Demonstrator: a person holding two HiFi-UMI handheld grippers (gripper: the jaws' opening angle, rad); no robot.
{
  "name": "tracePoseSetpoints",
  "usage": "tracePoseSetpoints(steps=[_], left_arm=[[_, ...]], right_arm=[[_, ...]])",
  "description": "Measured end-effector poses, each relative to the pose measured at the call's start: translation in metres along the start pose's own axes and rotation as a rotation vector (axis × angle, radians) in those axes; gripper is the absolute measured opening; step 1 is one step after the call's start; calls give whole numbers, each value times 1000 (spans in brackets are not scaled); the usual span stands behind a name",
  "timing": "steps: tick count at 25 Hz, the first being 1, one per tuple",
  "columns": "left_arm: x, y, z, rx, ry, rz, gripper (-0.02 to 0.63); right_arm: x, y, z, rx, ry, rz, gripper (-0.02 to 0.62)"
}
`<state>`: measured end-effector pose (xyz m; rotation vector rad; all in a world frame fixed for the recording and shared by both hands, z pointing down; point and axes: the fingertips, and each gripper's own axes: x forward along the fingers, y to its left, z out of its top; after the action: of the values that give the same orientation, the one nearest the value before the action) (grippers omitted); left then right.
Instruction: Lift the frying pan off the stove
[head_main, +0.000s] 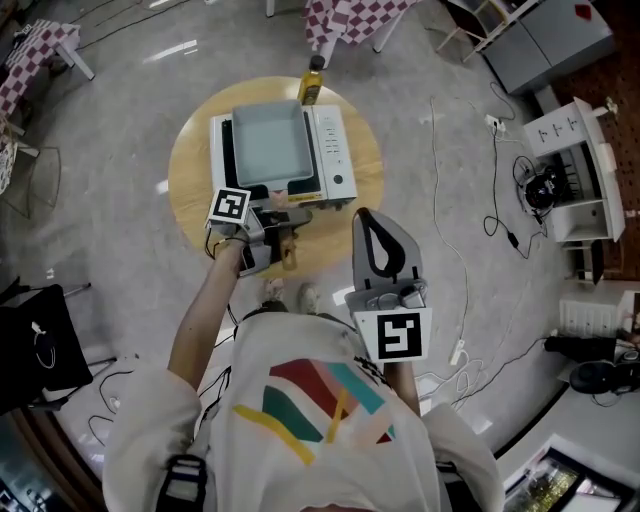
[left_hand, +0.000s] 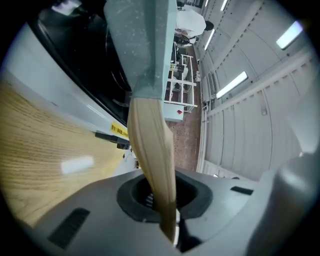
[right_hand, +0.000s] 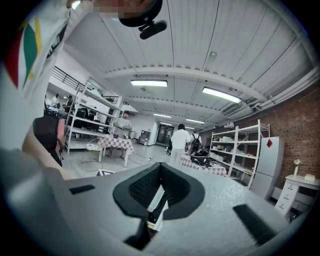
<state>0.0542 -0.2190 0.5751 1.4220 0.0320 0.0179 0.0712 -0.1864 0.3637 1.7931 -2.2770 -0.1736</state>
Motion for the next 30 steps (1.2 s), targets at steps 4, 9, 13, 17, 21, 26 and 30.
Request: tracePoseSetpoints(steps=[4, 9, 13, 17, 21, 26, 30], left_arm=[[-1, 2, 7, -32, -63, -16, 9], [-1, 0, 6, -23, -52, -34, 5], [0, 0, 5, -26, -40, -52, 5], [-2, -1, 6, -29, -44, -74, 5], [-1, -3, 5, -34, -29, -95, 5], [1, -2, 0, 49, 14, -28, 5], [0, -4, -1, 65, 24, -38, 5]], right_arm=[[-1, 0, -5, 3, 16, -5, -2], [1, 2, -9, 10, 29, -1, -2], [3, 6, -11, 4, 34, 12, -2], [5, 10, -12, -9, 44, 22, -2], [6, 10, -13, 3, 45, 16, -2], [7, 6, -13, 13, 48, 14, -2], [8, 5, -12, 15, 38, 10, -2]])
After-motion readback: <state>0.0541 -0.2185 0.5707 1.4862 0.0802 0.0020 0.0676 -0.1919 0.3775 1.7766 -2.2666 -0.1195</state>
